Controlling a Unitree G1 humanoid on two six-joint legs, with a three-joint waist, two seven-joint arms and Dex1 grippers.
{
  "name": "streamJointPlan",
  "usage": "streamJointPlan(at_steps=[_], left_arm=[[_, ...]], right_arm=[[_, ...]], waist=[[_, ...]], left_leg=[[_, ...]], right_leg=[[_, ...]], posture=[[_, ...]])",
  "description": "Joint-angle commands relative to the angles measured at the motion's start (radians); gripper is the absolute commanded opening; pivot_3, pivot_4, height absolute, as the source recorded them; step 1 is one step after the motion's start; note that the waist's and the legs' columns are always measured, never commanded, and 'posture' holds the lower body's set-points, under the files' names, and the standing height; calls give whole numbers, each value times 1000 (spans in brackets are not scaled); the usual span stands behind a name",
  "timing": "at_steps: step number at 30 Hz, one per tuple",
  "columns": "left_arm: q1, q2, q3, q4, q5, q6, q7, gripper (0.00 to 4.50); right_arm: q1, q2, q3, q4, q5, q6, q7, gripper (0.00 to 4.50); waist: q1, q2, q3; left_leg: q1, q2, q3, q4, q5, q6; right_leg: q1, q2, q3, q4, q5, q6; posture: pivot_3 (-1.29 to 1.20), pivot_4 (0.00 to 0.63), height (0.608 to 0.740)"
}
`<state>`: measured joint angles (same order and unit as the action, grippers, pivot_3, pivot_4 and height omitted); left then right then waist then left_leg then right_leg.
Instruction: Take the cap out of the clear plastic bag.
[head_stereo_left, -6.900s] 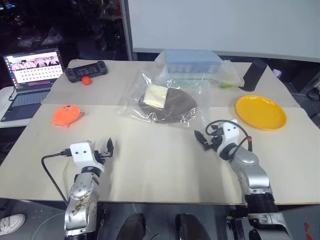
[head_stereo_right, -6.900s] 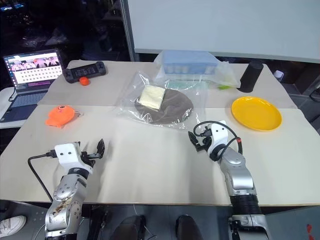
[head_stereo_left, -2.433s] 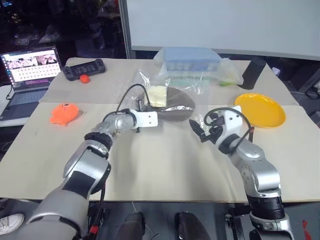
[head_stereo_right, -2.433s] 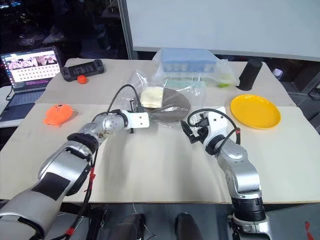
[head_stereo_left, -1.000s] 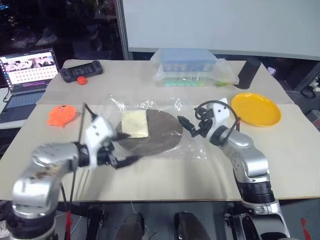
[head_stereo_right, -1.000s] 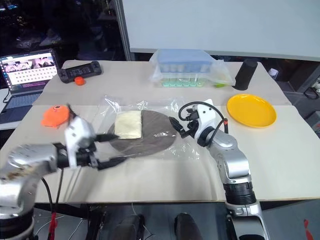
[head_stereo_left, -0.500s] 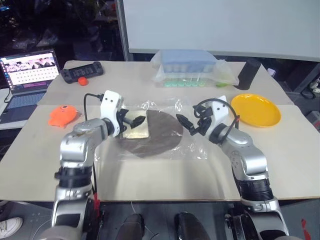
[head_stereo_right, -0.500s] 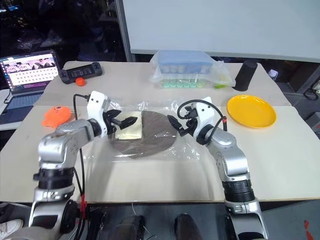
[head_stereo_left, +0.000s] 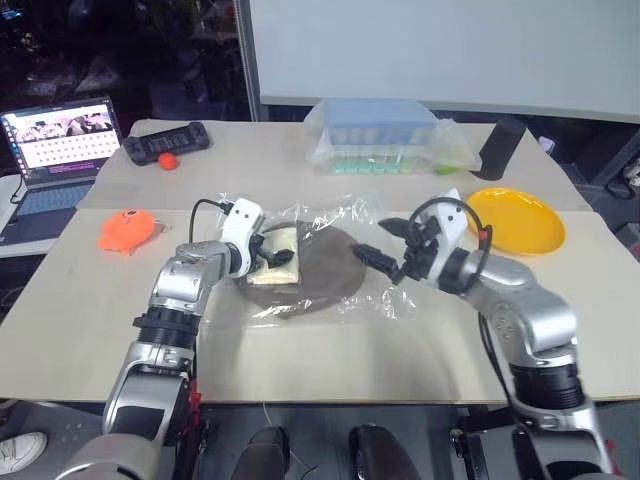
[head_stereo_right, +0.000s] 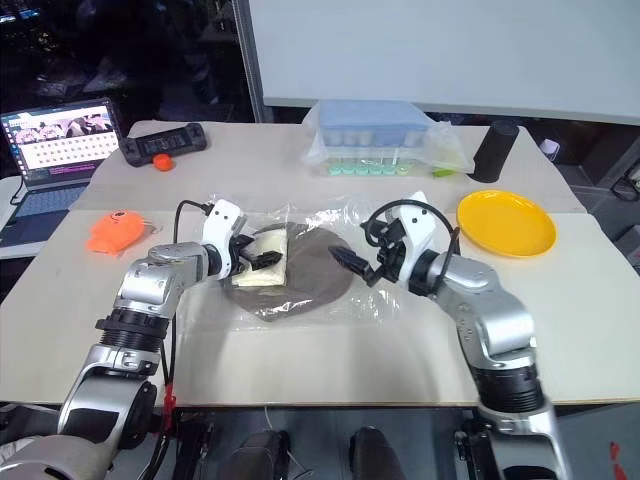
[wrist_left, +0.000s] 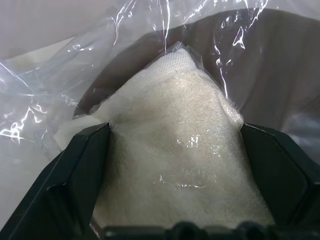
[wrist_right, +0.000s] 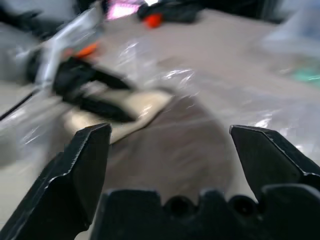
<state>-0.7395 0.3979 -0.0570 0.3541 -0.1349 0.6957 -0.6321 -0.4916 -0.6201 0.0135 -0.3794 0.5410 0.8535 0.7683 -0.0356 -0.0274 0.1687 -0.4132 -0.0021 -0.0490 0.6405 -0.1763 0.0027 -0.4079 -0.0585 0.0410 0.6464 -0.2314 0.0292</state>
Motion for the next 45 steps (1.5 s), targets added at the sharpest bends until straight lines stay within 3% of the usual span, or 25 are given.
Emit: streamJointPlan(at_steps=[1, 3, 6, 12, 13, 18, 24, 30, 38, 45], left_arm=[[14, -1, -40, 41, 25, -27, -17, 3910], [20, 1, -51, 42, 34, -39, -24, 3477], [33, 11, -66, 10, 37, -55, -42, 2197], [37, 42, -45, -76, 19, -12, -40, 124], [36, 45, -38, -90, 15, -3, -36, 15], [8, 74, 78, -278, -58, 141, 6, 15], [-71, 158, 325, -408, -114, 270, 141, 15], [-25, 293, 485, -329, -58, 233, 279, 15], [110, 328, 581, -76, -39, 19, 350, 15], [239, 310, 566, -12, -43, -117, 361, 2347]], right_arm=[[-3, -75, 34, -58, 49, 45, 95, 4500], [3, -95, 48, -51, 51, 41, 114, 4500], [19, -110, 62, -53, 48, 27, 133, 4500], [45, -119, 67, -44, 24, -15, 141, 4500], [47, -121, 67, -40, 21, -20, 142, 4500], [38, -127, 73, -13, 13, -42, 159, 4500], [-4, -117, 100, 27, 1, -63, 189, 4500], [-75, -90, 125, 44, 18, -50, 221, 4500], [-153, -52, 168, 99, -16, -71, 250, 4500], [-147, -61, 161, 95, -29, -75, 254, 4500]], waist=[[1, 0, 0], [1, 0, 0], [4, 0, 0], [10, 0, 0], [11, 0, 0], [11, -1, 1], [11, -3, 2], [-4, -3, 2], [9, -4, 3], [21, -5, 3]], left_leg=[[1, 0, 0, 0, 0, 0], [3, 0, 0, 0, 0, 0], [4, 0, 0, 0, 0, 0], [3, 0, 0, 0, 0, 0], [3, 0, 0, 0, 0, 0], [1, 1, 0, 0, 0, 0], [-3, 1, 0, 0, 0, 0], [-2, 1, 0, -1, 0, 0], [-3, 1, 0, 0, 0, 0], [-11, 1, 0, 0, 0, -1]], right_leg=[[1, 0, 0, 0, -1, 2], [3, 0, 0, 0, -4, 6], [3, 0, 0, -1, -4, 6], [2, 0, 1, -1, -4, 6], [2, 0, 1, -1, -4, 6], [1, 0, 0, -1, -4, 6], [-4, 0, 1, 0, -3, 5], [-4, 0, 1, 0, -4, 6], [-5, -1, 0, 0, 0, -1], [-15, -3, 1, 1, 2, -2]], posture=[[0, 150, 740], [0, 150, 740], [0, 150, 740], [0, 150, 740], [0, 150, 740], [0, 150, 740], [0, 150, 740], [0, 150, 740], [0, 150, 740], [0, 150, 740]])
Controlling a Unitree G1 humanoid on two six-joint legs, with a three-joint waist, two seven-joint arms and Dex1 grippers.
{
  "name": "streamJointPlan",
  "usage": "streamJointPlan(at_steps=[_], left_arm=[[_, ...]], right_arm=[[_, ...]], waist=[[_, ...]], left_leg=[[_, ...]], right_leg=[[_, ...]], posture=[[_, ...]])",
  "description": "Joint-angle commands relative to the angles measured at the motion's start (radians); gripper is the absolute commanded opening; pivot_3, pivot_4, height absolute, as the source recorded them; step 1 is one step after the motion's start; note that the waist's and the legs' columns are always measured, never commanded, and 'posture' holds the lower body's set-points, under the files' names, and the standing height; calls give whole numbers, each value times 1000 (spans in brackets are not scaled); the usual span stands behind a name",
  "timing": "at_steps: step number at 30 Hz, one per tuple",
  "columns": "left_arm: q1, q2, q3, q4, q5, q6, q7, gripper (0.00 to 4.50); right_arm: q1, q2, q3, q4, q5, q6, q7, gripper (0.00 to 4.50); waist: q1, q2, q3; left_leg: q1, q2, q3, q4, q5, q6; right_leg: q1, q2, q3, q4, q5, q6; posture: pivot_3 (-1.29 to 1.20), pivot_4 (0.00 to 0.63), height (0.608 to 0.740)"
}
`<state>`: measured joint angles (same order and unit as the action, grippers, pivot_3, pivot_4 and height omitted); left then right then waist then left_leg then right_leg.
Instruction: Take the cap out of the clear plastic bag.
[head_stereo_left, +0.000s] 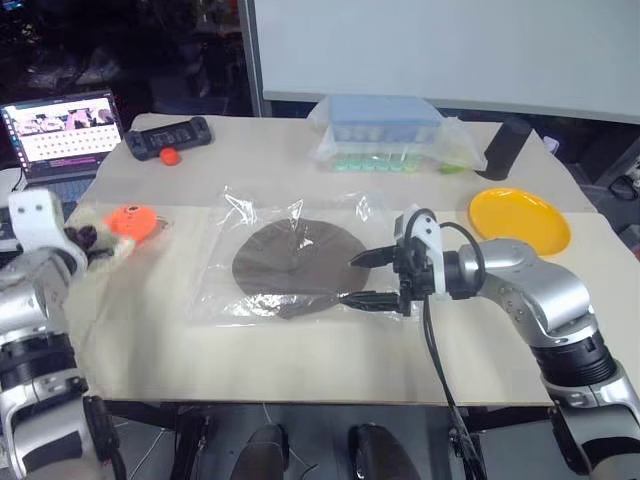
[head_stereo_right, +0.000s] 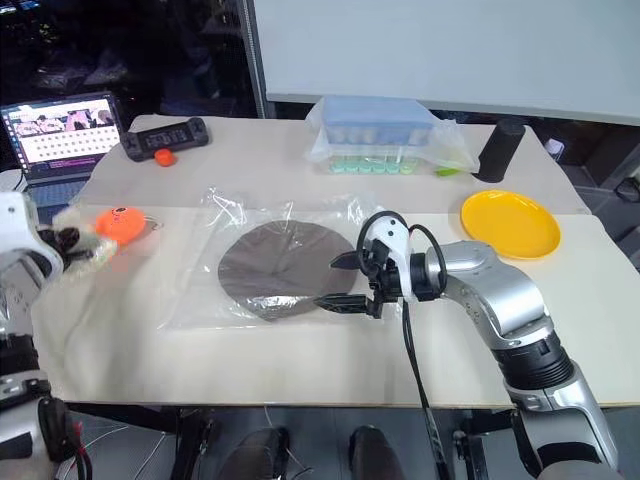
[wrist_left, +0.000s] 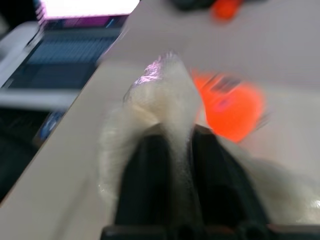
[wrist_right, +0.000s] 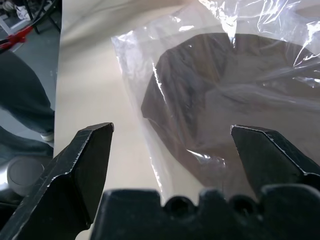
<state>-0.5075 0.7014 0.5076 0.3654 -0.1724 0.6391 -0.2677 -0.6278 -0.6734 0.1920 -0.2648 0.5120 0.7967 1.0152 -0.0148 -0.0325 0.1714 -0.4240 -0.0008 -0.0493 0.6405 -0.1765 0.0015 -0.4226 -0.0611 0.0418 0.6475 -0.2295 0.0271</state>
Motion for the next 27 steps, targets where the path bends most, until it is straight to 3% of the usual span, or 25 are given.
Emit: streamJointPlan(at_steps=[1, 6, 12, 16, 20, 27], left_arm=[[17, 5, 5, -43, -14, -64, -5, 2755], [63, 58, -9, -156, -5, -138, -46, 4477], [59, 68, -49, -412, -108, -134, -180, 4477], [82, 138, -271, -594, -134, -105, -398, 4477], [145, 230, -479, -732, -96, -214, -620, 4477], [126, 302, -607, -773, -78, -288, -810, 4477]], right_arm=[[-7, -13, -22, -24, 4, -11, 8, 4500], [34, -103, -63, -82, 56, 63, 46, 4500], [53, -196, -106, -73, 60, 70, 60, 4500], [50, -214, -113, -56, 52, 59, 53, 4500], [54, -211, -114, -50, 46, 52, 45, 4500], [85, -211, -132, -69, 42, 58, 14, 4500]], waist=[[1, 0, 0], [5, 0, 0], [3, 0, 0], [3, 0, 0], [-3, 0, 0], [-4, 0, 1]], left_leg=[[0, 0, 0, 0, 0, 0], [-1, 0, -1, 0, 0, 0], [0, 0, -2, 0, 0, 0], [0, 0, 2, 0, 0, 0], [-1, 0, 3, 0, 0, 0], [1, 3, 5, 0, 0, 0]], right_leg=[[0, 0, 0, 0, 0, 0], [0, -2, 0, -1, 0, 0], [0, -5, 0, -1, 0, -1], [0, -3, 0, -1, 0, -1], [0, -1, 1, -2, 0, -1], [0, 4, 1, -1, -3, -1]], posture=[[0, 150, 740], [0, 150, 740], [0, 150, 740], [0, 150, 740], [0, 150, 740], [0, 150, 740]])
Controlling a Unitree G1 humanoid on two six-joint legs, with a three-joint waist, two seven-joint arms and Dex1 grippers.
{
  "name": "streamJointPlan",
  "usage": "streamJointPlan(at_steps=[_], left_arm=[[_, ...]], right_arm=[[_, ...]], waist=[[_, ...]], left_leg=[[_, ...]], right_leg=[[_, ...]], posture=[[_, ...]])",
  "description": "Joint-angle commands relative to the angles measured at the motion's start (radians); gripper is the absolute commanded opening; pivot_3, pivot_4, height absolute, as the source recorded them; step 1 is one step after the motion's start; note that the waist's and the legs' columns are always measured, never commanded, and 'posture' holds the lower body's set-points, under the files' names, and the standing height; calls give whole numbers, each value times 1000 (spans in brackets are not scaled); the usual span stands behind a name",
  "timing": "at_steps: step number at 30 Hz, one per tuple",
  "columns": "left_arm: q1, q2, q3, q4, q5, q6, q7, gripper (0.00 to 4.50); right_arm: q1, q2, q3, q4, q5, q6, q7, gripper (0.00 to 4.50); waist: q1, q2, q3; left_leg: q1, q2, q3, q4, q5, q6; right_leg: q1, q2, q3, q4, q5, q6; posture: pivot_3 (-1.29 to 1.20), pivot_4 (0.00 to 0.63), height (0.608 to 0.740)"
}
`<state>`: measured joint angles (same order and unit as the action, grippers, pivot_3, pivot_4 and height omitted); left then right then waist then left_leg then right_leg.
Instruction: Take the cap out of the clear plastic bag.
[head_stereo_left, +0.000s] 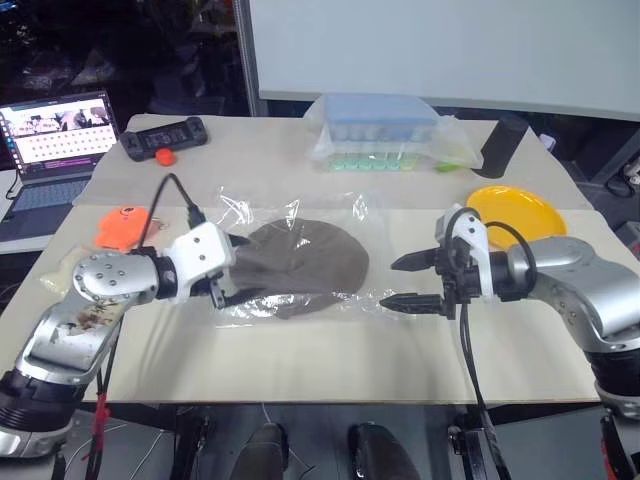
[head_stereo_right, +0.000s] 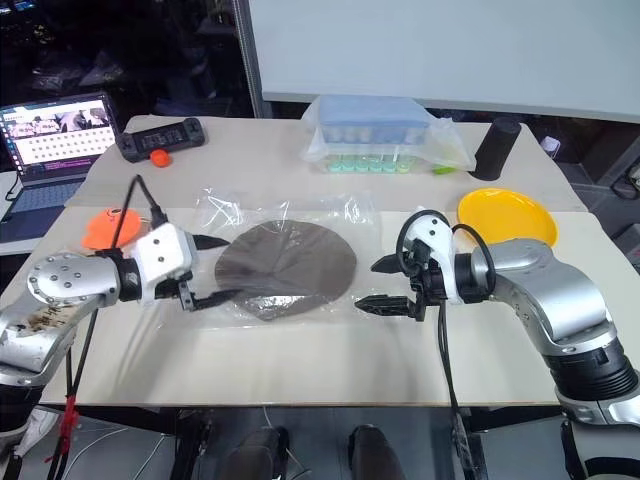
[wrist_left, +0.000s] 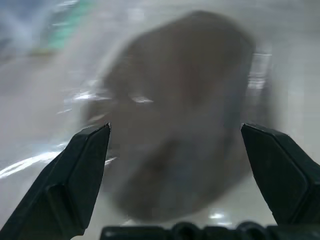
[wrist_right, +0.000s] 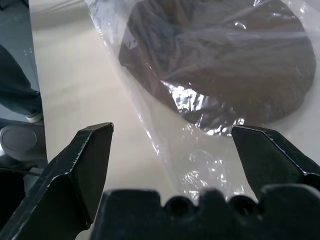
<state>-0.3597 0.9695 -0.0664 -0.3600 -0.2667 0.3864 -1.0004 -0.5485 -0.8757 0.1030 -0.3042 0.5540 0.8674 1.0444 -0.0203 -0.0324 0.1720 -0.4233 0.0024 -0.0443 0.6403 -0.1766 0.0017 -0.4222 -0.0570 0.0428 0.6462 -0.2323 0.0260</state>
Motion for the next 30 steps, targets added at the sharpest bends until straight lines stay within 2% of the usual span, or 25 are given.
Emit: streamJointPlan(at_steps=[1, 6, 9, 15, 20, 26, 29, 30], left_arm=[[-19, 47, -54, -58, 23, -37, -102, 4477], [-12, 92, -116, -105, 63, -50, -184, 4477], [-20, 72, -177, -75, 182, -113, -149, 4477], [-39, -46, -320, 28, 502, -203, 35, 4477], [-112, -169, -354, 141, 642, -287, 177, 4477], [-190, -222, -341, 294, 709, -386, 240, 4477], [-229, -226, -340, 397, 712, -465, 252, 3807], [-237, -226, -341, 420, 713, -487, 252, 3394]], right_arm=[[11, -9, -46, -33, 1, -11, -21, 4500], [28, -10, -57, -51, 5, -3, -51, 4500], [37, -10, -71, -64, 8, 4, -72, 4500], [38, -3, -90, -93, 23, 23, -106, 4500], [20, -20, -97, -88, 24, 24, -112, 4500], [11, -21, -95, -88, 26, 25, -118, 4500], [14, -20, -95, -91, 22, 22, -125, 4500], [15, -20, -95, -91, 22, 21, -126, 4500]], waist=[[2, 0, 0], [3, 1, 0], [5, 1, 0], [7, 0, 0], [14, 1, 0], [14, 1, 0], [10, 1, 0], [9, 1, 0]], left_leg=[[0, 0, 0, 0, 0, 0], [-1, 0, 1, 0, 0, 0], [-1, -1, 1, 0, 0, 0], [-1, -1, 0, 1, 0, 0], [0, -2, 0, 2, 0, 0], [-1, -1, 0, 3, 0, 1], [-1, -2, 0, 3, 0, 1], [-1, -2, 0, 3, 0, 1]], right_leg=[[0, 1, 0, 0, -1, 1], [0, 0, 1, 0, -1, 2], [0, 0, 1, 0, -1, 3], [1, 1, 1, 0, -3, 6], [2, 0, 1, 1, -2, 3], [2, 0, 0, 1, -2, 6], [1, 0, 0, 1, 1, 1], [1, -1, 0, 1, 1, 1]], posture=[[0, 150, 740], [0, 150, 740], [0, 150, 740], [0, 150, 740], [0, 150, 740], [0, 150, 740], [0, 150, 740], [0, 150, 740]])
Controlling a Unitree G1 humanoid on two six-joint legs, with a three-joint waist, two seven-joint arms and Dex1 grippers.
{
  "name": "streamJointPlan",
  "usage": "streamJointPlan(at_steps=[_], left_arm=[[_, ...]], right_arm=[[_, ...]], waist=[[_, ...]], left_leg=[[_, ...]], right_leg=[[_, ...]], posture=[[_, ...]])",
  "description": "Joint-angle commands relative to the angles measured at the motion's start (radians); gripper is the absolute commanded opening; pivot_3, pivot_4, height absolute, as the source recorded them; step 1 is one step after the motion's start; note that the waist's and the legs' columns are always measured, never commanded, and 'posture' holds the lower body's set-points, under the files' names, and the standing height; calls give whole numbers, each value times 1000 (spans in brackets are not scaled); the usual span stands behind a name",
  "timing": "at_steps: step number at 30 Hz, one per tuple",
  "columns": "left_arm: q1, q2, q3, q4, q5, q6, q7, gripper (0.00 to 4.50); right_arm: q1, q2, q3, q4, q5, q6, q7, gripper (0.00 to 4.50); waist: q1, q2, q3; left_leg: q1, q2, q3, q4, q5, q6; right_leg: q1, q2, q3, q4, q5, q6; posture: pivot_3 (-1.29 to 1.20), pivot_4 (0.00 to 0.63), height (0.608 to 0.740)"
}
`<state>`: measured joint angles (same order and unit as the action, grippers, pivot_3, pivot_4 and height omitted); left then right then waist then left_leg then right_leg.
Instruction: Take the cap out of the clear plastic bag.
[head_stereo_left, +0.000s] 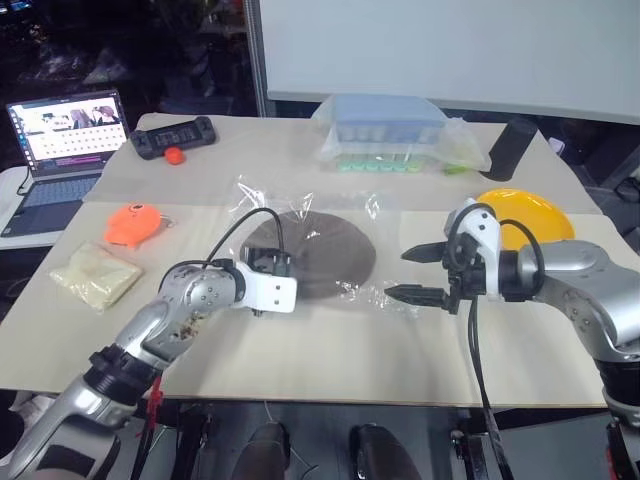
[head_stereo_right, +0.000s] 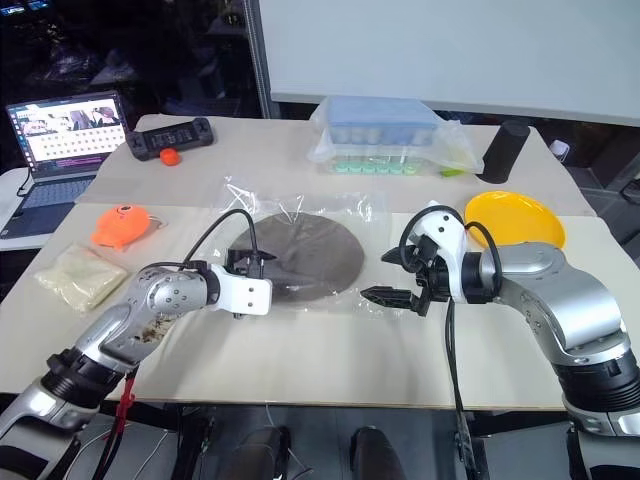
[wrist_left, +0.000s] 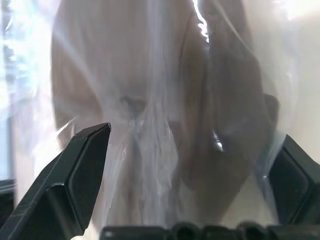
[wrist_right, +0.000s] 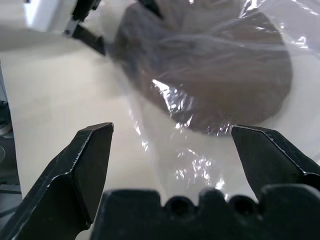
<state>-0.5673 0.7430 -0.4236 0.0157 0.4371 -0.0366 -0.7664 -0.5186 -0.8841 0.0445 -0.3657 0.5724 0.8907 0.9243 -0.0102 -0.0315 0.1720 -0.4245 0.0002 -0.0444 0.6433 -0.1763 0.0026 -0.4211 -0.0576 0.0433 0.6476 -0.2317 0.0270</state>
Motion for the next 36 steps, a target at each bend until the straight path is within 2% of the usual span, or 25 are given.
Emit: streamJointPlan(at_steps=[1, 7, 10, 14, 20, 22, 28, 32, 36], left_arm=[[-42, -1, 13, 81, 7, -106, 23, 3069], [-140, 3, -11, 351, 44, -417, 104, 884], [-204, 1, -19, 499, 63, -572, 152, 75], [-275, -14, -43, 637, 8, -859, 130, 75], [-287, -20, -149, 637, -168, -1224, 21, 75], [-316, -23, -178, 698, -148, -1317, 16, 75], [-470, -32, -170, 989, 108, -1394, 125, 75], [-608, 17, -267, 1087, 469, -1255, 507, 75], [-712, 32, -510, 1154, 834, -1082, 1044, 75]], right_arm=[[-13, -12, -38, -31, 4, -3, -8, 4500], [-1, -7, -39, -28, -9, -21, -28, 4500], [9, -6, -42, -33, -8, -24, -33, 4500], [30, -7, -52, -44, -7, -28, -44, 4500], [49, -6, -64, -63, -3, -22, -62, 4500], [59, -6, -69, -71, 0, -21, -69, 4500], [73, 2, -82, -91, 10, -15, -89, 4500], [92, 3, -97, -107, 14, -8, -104, 4500], [105, 3, -107, -125, 25, 2, -114, 4500]], waist=[[-3, 0, 0], [-1, 0, 0], [-1, 0, 0], [-2, 0, 0], [-1, 0, 0], [-1, 0, 0], [-6, 0, 0], [-4, -1, 0], [-5, -1, 0]], left_leg=[[0, 0, 0, 0, 0, 0], [0, 0, 0, 0, 0, 0], [0, -1, 0, 0, 0, 0], [-1, -1, 0, 0, 0, 0], [-1, -1, 0, 0, 0, 0], [-1, -2, 0, 0, 0, 0], [0, -2, 0, 2, 0, 0], [-1, -2, 0, 2, 0, 0], [-1, -3, 0, 2, 0, 0]], right_leg=[[0, 0, 0, 0, 0, 0], [0, -1, 0, 0, 0, 0], [0, -1, 0, 0, 0, 0], [-1, -1, 0, 0, 0, 1], [0, -3, 0, 0, 1, 1], [0, -3, 0, 0, 1, 1], [1, -1, 0, 0, 1, 2], [0, -1, -1, 0, 1, 2], [1, -2, 0, 0, -2, 10]], posture=[[0, 150, 740], [0, 150, 740], [0, 150, 740], [0, 150, 740], [0, 150, 740], [0, 150, 740], [0, 150, 740], [0, 150, 740], [0, 150, 740]])
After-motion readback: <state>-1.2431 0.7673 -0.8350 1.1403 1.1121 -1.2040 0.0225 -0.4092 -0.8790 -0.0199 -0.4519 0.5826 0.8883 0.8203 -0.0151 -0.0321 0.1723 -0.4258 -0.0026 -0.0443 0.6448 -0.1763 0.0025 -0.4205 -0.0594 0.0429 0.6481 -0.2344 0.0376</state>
